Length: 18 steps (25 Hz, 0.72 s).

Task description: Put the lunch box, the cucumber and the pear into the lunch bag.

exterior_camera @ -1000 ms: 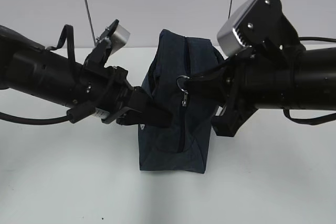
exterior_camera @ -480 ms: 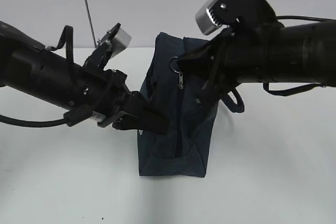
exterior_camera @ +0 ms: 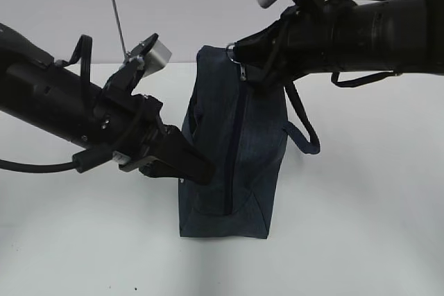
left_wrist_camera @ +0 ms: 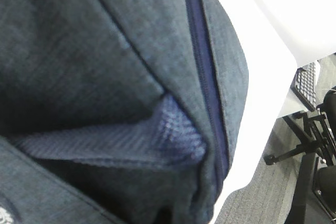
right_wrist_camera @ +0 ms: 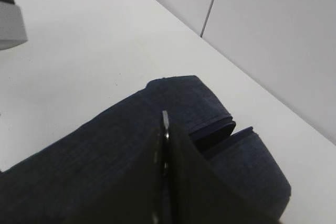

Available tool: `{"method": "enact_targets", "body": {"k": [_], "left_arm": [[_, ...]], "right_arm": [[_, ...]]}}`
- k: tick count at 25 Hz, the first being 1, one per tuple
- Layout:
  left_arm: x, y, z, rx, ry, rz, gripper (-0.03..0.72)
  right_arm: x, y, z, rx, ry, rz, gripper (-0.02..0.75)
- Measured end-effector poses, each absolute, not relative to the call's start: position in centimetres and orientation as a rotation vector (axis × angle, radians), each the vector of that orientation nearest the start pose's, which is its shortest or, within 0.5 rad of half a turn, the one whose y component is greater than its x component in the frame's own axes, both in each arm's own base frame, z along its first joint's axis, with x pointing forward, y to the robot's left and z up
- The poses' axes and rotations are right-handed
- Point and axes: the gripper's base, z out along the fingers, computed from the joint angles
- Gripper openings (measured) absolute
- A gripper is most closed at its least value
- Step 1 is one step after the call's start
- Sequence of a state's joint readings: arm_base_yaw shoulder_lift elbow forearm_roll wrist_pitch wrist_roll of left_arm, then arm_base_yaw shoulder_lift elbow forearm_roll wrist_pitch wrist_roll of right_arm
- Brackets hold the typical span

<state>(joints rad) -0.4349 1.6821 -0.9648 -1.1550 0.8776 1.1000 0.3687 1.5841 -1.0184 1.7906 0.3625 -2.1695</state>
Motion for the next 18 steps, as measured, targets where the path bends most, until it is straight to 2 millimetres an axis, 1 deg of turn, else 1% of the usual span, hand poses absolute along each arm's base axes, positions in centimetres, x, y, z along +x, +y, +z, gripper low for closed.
{"method": "enact_targets", "body": {"k": [4,8,13,18], "left_arm": [[25.9,-19.1,21.2,0.972,2.39,-1.135,-0.012],[25.8,-19.1,21.2,0.984,2.392,-1.141,-0.012],[25.6,-19.1,21.2,0.997,2.395,-1.155,-0.012],[25.6,-19.1,21.2,0.993,2.4,-1.158,-0.012]], "right_arm": [[33.4,14.2,27.8,-0.844,1.733,0.422,0.006],[34.7,14.0,27.6,-0.824,1.73,0.469,0.006],[36.7,13.8,26.5,-0.763,1.774,0.531,0.006],[38.4,12.9,26.3,-0.725,1.797,0.66,0.006]]}}
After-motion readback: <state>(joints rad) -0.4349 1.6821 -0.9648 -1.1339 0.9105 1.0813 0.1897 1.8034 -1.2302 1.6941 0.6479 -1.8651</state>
